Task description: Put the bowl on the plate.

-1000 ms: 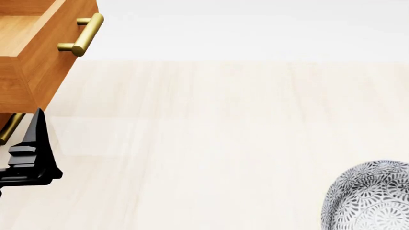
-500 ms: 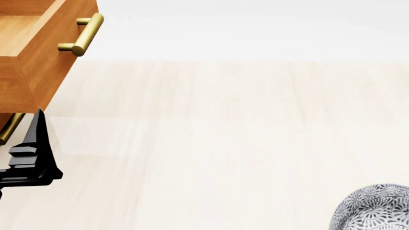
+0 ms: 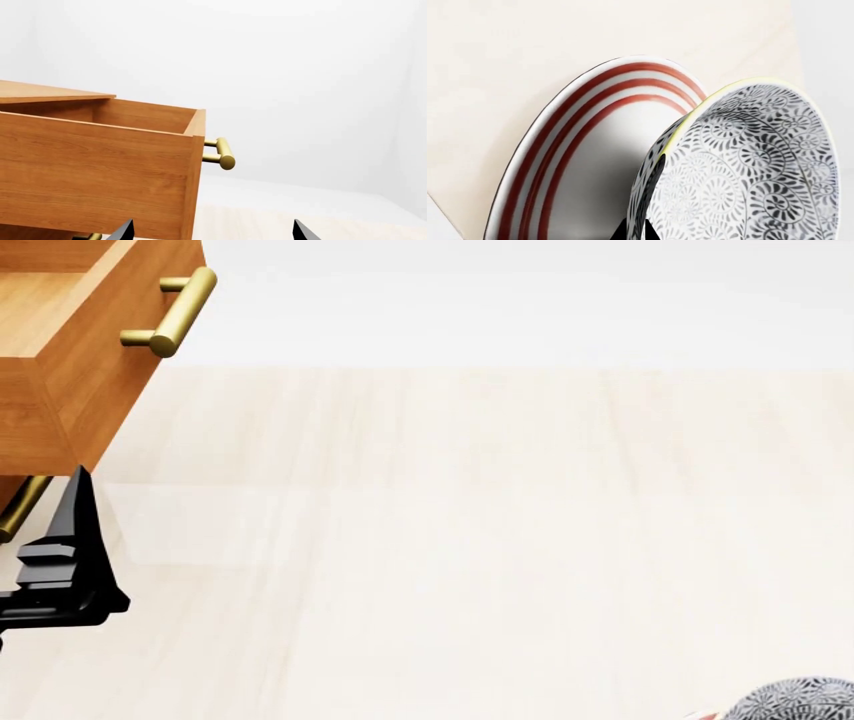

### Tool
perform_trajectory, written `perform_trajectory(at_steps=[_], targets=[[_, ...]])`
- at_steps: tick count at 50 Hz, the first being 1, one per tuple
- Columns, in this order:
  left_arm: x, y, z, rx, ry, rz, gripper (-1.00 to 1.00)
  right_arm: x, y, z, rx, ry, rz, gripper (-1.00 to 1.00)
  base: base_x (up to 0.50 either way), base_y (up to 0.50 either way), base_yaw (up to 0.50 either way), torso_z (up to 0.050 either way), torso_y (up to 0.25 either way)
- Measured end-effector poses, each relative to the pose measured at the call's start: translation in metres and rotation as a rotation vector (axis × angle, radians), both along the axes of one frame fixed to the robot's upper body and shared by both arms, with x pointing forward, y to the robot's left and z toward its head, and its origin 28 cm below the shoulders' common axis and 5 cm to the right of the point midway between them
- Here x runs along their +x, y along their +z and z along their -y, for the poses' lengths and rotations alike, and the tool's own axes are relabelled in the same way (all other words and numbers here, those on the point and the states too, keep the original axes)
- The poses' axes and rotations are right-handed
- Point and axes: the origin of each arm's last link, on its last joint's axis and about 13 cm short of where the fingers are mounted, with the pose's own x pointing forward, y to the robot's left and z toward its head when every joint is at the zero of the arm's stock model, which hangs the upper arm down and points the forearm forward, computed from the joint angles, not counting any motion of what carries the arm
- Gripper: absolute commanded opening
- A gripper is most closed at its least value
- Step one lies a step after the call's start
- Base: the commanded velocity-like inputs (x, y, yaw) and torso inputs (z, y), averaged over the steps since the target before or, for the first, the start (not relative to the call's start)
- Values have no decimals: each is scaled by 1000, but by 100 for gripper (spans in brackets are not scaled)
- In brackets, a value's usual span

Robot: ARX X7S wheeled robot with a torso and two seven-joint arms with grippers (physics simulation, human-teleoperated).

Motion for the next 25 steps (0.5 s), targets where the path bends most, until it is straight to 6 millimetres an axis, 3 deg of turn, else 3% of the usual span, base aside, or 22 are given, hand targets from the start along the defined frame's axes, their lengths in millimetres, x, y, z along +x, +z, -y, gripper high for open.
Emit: perform_trajectory(at_steps=[19, 20, 25], targets=[[0, 0, 0, 3, 1, 2, 100, -2, -11, 2, 24, -11, -9, -100, 0, 0, 0, 0, 0], [0, 0, 0, 3, 1, 2, 100, -2, -11, 2, 24, -10, -8, 100, 0, 0, 0, 0, 0], [0, 0, 0, 3, 1, 3, 100, -2, -13, 2, 19, -9, -9, 100, 0, 0, 0, 0, 0]])
